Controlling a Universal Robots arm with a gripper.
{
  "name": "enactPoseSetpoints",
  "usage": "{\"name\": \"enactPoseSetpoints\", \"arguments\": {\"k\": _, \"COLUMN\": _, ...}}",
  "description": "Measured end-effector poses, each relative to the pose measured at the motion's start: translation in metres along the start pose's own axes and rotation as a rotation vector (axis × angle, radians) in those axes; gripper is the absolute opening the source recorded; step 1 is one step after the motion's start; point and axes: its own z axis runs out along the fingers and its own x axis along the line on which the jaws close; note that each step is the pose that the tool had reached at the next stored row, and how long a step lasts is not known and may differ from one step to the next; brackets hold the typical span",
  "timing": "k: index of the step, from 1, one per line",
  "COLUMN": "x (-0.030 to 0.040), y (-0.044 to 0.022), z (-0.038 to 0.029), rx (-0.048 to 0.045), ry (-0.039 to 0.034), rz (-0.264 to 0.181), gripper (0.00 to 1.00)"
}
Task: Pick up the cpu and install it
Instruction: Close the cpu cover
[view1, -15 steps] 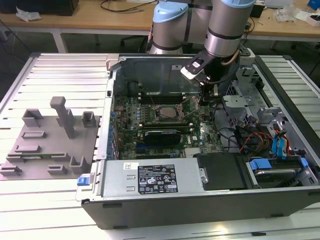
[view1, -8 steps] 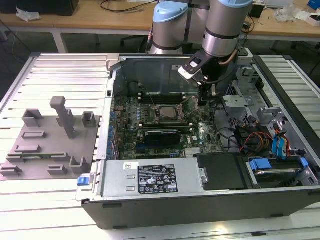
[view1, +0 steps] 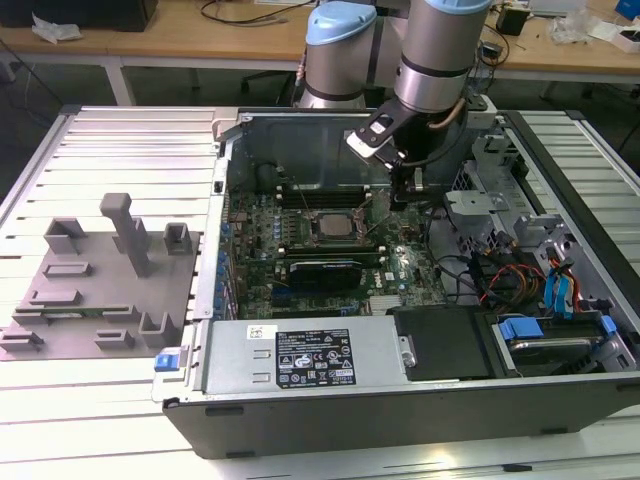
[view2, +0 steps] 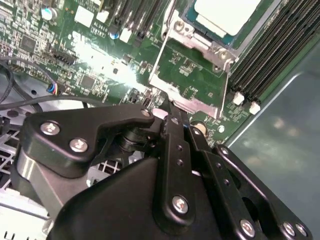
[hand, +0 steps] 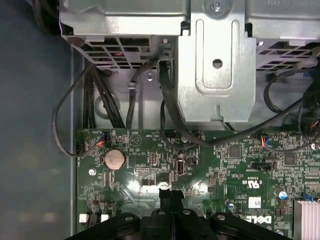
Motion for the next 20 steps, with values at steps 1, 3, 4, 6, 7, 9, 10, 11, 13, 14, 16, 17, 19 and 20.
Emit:
{"name": "enactPoseSetpoints", "arguments": {"k": 1, "x": 0.0004, "y": -0.0022, "z": -0.0002, "rx": -0.0008, "ry": 0.0, "rz": 0.0, "gripper": 0.11}}
{"name": "enactPoseSetpoints", "arguments": {"k": 3, "x": 0.0012, "y": -0.0053, "z": -0.0005, "rx": -0.002, "ry": -0.0001, "rz": 0.001, "gripper": 0.11}}
{"name": "enactPoseSetpoints", "arguments": {"k": 4, "x": 0.0019, "y": -0.0079, "z": -0.0009, "rx": -0.0031, "ry": -0.0001, "rz": 0.002, "gripper": 0.11}}
{"name": "enactPoseSetpoints", "arguments": {"k": 6, "x": 0.0028, "y": -0.0107, "z": -0.0013, "rx": -0.0046, "ry": -0.0001, "rz": 0.003, "gripper": 0.11}}
{"name": "enactPoseSetpoints", "arguments": {"k": 7, "x": 0.0036, "y": -0.013, "z": -0.0016, "rx": -0.0059, "ry": -0.0002, "rz": 0.003, "gripper": 0.11}}
{"name": "enactPoseSetpoints", "arguments": {"k": 9, "x": 0.0061, "y": -0.0205, "z": -0.0019, "rx": -0.0118, "ry": -0.0001, "rz": 0.004, "gripper": 0.11}}
{"name": "enactPoseSetpoints", "arguments": {"k": 10, "x": 0.0065, "y": -0.0226, "z": -0.0019, "rx": -0.0132, "ry": -0.0002, "rz": 0.004, "gripper": 0.11}}
{"name": "enactPoseSetpoints", "arguments": {"k": 11, "x": 0.0069, "y": -0.0249, "z": -0.0019, "rx": -0.0145, "ry": -0.0002, "rz": 0.004, "gripper": 0.11}}
{"name": "enactPoseSetpoints", "arguments": {"k": 13, "x": 0.0075, "y": -0.0303, "z": -0.002, "rx": -0.0162, "ry": -0.0003, "rz": 0.004, "gripper": 0.11}}
{"name": "enactPoseSetpoints", "arguments": {"k": 14, "x": 0.0078, "y": -0.0327, "z": -0.0019, "rx": -0.0166, "ry": -0.0005, "rz": 0.004, "gripper": 0.11}}
{"name": "enactPoseSetpoints", "arguments": {"k": 16, "x": 0.0078, "y": -0.034, "z": -0.0019, "rx": -0.0166, "ry": -0.0006, "rz": 0.004, "gripper": 0.11}}
{"name": "enactPoseSetpoints", "arguments": {"k": 17, "x": 0.0078, "y": -0.034, "z": -0.0019, "rx": -0.0166, "ry": -0.0007, "rz": 0.004, "gripper": 0.11}}
{"name": "enactPoseSetpoints", "arguments": {"k": 19, "x": 0.0079, "y": -0.0341, "z": -0.0018, "rx": -0.0166, "ry": -0.0006, "rz": 0.004, "gripper": 0.11}}
{"name": "enactPoseSetpoints", "arguments": {"k": 20, "x": 0.0079, "y": -0.0341, "z": -0.0018, "rx": -0.0167, "ry": -0.0006, "rz": 0.004, "gripper": 0.11}}
